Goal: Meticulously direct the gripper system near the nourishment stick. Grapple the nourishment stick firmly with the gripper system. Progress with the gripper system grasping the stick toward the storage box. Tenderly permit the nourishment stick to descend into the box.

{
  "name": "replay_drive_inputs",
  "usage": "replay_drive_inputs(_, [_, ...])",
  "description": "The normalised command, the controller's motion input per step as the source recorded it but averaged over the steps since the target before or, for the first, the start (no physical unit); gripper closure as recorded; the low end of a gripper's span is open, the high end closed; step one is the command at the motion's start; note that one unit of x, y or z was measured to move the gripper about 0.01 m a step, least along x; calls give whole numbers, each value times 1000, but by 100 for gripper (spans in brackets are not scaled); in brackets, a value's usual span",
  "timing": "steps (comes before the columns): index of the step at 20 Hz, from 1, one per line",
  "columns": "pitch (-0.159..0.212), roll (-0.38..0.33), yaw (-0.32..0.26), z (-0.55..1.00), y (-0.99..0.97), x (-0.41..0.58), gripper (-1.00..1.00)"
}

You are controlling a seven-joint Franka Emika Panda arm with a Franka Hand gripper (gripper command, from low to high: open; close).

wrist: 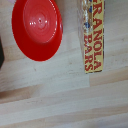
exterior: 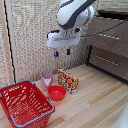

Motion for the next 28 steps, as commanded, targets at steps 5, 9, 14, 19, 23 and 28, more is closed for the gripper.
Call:
replay_drive_inputs(5, [4,6,-22,-224,-465,-23,-100])
replay_drive_inputs(9, [0,13,-28,-277,-524,-27,-100])
replay_drive_inputs(14, [0,-4,-11,-291,-242,-9,-100])
replay_drive_inputs(19, [0,-50,21,-329,87,4,-100])
replay_drive_inputs(23, [-3,-87,106,-388,74,109,-100])
replay_drive_inputs(28, [2,-91,135,-439,0,70,-100])
